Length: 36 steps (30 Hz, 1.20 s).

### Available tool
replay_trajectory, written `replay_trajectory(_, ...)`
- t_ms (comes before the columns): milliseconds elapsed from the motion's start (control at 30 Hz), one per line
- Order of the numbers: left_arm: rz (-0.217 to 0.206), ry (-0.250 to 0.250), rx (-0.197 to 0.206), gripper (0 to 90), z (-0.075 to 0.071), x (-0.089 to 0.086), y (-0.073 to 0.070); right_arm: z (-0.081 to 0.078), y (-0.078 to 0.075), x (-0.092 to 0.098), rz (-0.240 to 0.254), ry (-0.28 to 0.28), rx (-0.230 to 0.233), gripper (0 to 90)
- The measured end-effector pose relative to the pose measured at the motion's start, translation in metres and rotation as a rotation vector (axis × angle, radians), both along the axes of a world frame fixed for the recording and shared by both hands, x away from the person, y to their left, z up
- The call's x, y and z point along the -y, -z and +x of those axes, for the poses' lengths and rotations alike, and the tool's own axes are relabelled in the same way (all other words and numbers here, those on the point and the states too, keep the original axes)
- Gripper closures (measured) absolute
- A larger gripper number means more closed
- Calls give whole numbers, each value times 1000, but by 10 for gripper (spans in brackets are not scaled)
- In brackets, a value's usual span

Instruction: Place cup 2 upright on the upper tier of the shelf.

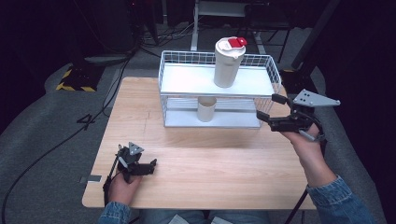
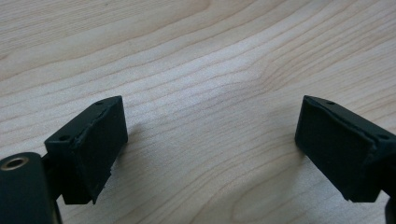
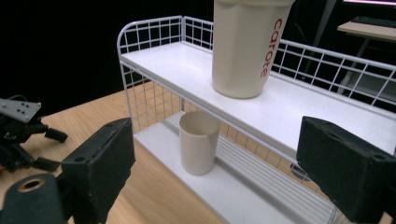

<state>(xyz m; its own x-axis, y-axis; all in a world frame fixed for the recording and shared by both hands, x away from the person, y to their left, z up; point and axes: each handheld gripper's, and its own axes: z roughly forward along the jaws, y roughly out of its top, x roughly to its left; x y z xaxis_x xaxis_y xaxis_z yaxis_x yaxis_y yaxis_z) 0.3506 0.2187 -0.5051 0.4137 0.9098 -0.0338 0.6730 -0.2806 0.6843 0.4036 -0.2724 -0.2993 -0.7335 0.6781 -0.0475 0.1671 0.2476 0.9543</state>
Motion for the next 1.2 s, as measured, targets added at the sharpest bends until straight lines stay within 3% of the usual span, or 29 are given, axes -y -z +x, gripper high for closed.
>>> replay_trajectory(133,0,-1,0,99,0,0,0,-8,6,9,5,-6,-31,152)
replay_trajectory(700,-1,2,1,99,0,0,0,-30,41,33,-20,34,-76,152)
replay_trajectory(1200,-1,2,3,99,0,0,0,-35,86,42,-84,87,-156,152)
